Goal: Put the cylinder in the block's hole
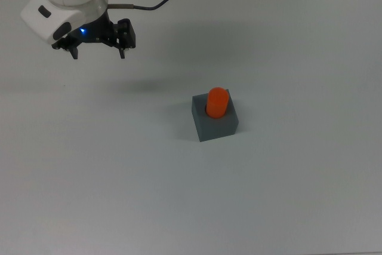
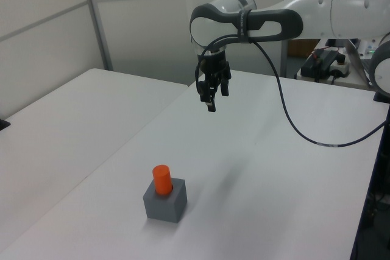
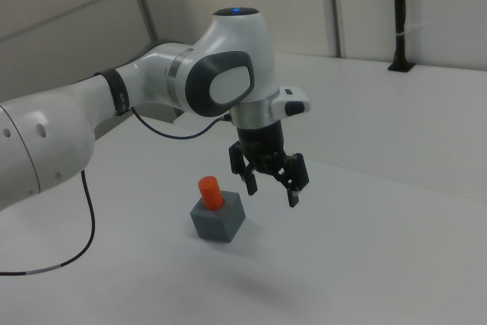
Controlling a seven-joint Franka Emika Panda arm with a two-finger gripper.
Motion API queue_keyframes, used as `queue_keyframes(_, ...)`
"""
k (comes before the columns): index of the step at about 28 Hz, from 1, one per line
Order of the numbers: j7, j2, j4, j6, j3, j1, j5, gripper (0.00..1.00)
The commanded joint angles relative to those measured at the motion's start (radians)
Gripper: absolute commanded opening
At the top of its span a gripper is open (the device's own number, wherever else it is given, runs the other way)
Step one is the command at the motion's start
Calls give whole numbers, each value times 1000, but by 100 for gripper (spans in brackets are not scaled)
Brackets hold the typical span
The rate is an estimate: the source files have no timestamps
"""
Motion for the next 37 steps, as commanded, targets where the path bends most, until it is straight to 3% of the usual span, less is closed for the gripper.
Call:
queue_keyframes(1,-16,-6,-16,3,-5,6,-15,100)
queue_keyframes(37,-18,17,-16,3,-4,8,-12,100)
